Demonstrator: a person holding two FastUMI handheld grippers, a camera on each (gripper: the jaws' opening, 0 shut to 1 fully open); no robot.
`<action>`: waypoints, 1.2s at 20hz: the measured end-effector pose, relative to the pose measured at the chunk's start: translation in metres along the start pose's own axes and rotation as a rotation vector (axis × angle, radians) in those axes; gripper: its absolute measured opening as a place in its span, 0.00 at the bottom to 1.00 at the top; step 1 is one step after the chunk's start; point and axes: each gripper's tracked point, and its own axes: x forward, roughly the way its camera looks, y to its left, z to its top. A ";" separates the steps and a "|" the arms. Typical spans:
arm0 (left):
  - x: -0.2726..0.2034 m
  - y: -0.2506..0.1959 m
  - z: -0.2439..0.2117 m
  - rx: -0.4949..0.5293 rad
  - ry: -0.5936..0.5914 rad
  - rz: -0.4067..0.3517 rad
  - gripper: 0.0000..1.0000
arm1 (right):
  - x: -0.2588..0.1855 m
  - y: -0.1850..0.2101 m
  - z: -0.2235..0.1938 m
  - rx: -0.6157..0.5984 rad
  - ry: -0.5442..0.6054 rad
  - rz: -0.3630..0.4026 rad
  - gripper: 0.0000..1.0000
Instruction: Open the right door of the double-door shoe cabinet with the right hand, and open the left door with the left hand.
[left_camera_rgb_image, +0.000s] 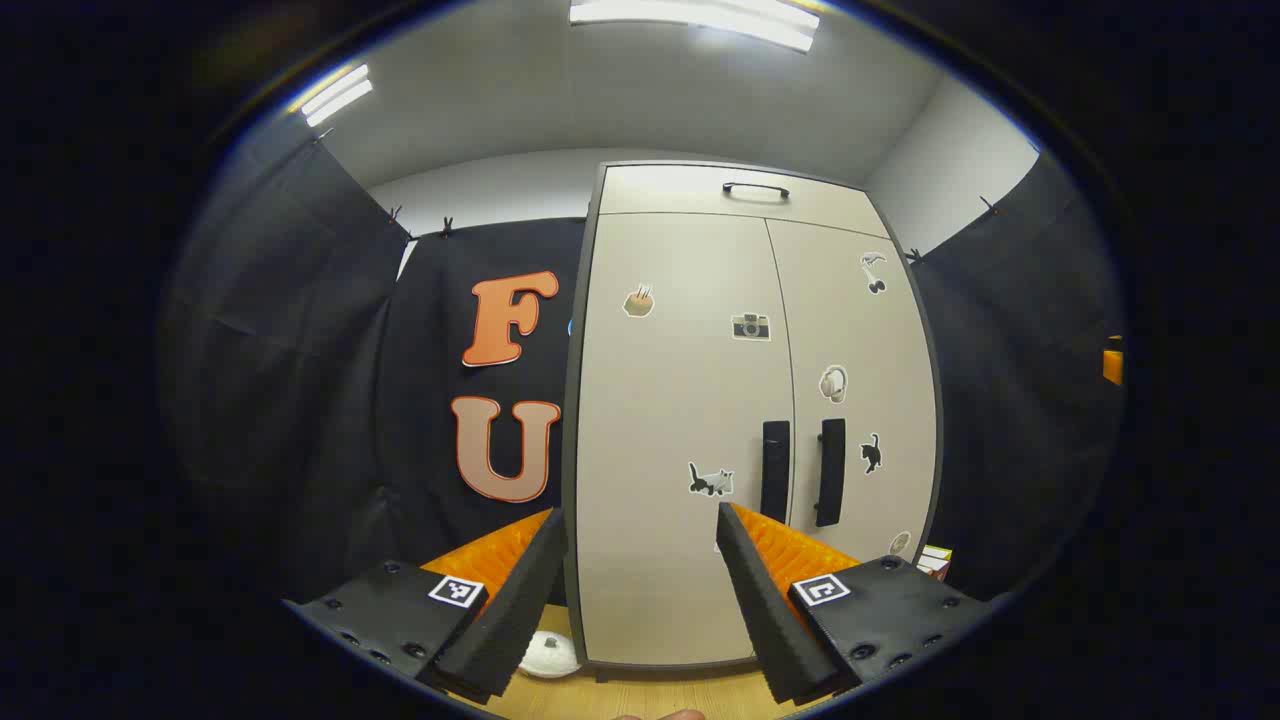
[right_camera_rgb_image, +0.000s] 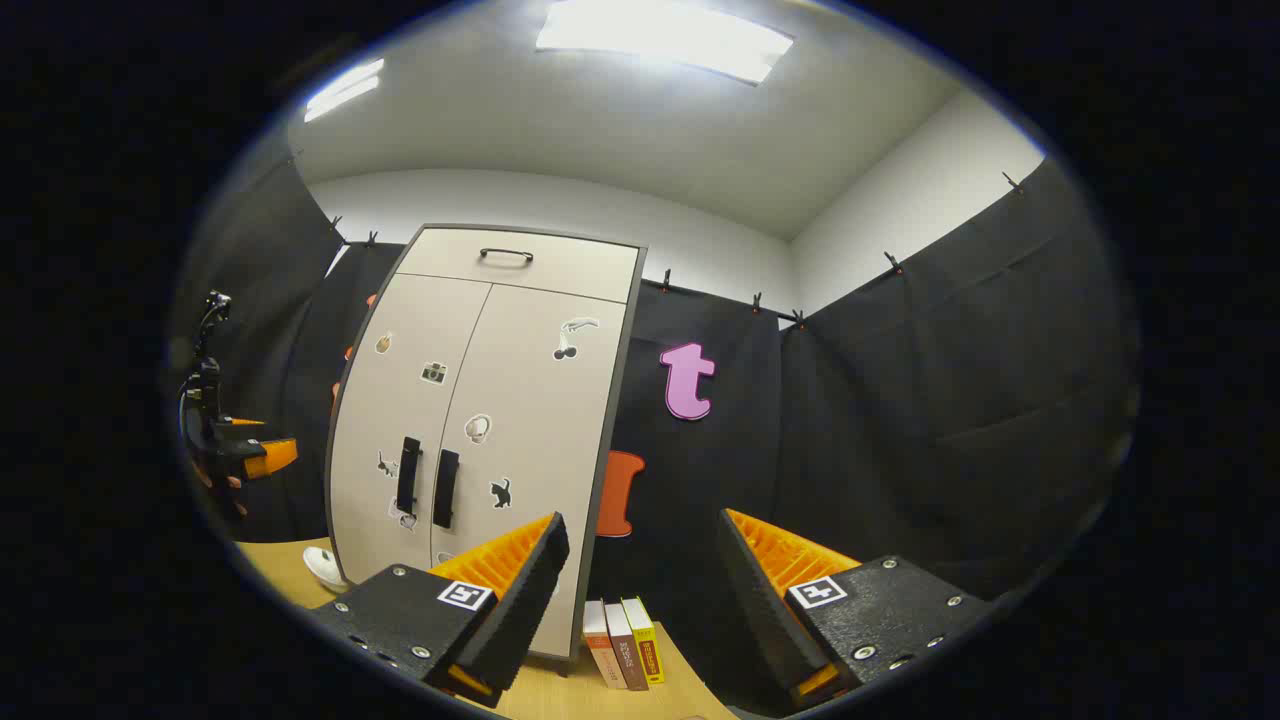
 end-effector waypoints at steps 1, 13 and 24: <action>0.000 0.002 0.001 0.001 -0.001 0.004 0.96 | 0.001 0.002 -0.002 0.002 0.010 0.003 0.92; 0.000 0.001 -0.004 -0.001 0.012 -0.015 0.96 | 0.008 0.008 -0.014 0.007 0.042 0.019 0.94; -0.002 0.017 -0.015 -0.012 0.016 -0.017 0.96 | 0.004 0.020 -0.028 -0.030 0.064 0.039 0.94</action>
